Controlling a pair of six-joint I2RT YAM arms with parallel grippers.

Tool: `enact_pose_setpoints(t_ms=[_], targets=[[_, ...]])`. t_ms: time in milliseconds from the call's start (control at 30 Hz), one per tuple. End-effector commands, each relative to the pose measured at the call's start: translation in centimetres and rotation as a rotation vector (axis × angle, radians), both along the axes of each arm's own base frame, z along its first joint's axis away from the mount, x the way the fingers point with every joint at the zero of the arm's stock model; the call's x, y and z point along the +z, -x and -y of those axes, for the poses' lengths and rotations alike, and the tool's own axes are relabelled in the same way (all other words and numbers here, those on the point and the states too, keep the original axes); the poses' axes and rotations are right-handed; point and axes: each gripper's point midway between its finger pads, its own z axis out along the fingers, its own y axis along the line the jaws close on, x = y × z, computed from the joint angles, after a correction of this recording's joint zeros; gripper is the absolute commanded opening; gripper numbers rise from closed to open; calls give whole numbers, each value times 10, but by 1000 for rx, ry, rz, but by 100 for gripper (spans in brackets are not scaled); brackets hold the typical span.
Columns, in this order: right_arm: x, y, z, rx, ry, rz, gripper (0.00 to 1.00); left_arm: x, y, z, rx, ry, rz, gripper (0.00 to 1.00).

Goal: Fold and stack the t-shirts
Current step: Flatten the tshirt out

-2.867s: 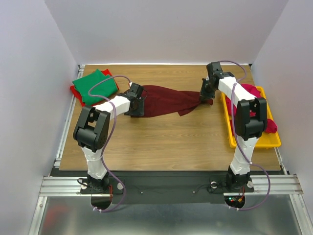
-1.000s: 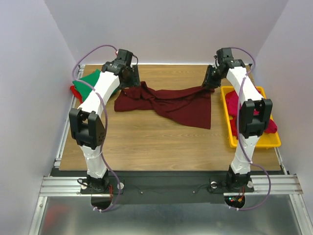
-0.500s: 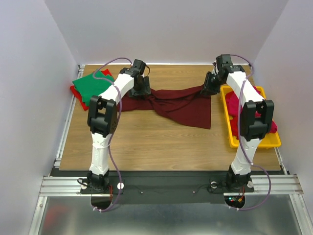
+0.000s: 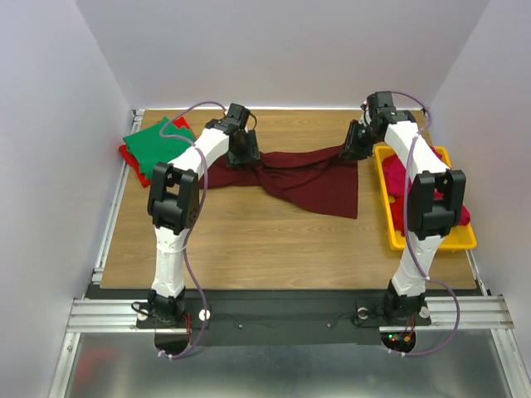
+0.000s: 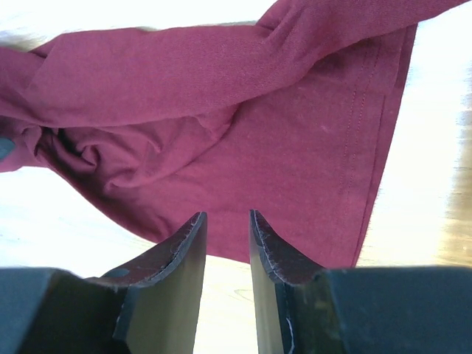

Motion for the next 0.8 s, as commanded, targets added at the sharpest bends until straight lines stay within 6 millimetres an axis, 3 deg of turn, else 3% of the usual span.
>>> enact_pose_setpoints(t_ms=[0, 133, 467, 767], targets=[[21, -1, -5, 12, -23, 71, 35, 26, 10, 17, 2, 107, 36, 68], [23, -1, -5, 18, -28, 75, 35, 16, 8, 18, 8, 109, 13, 68], [21, 3, -6, 22, -32, 64, 35, 23, -21, 4, 78, 34, 92, 68], [23, 14, -6, 28, -39, 60, 36, 10, -24, 2, 81, 24, 73, 66]])
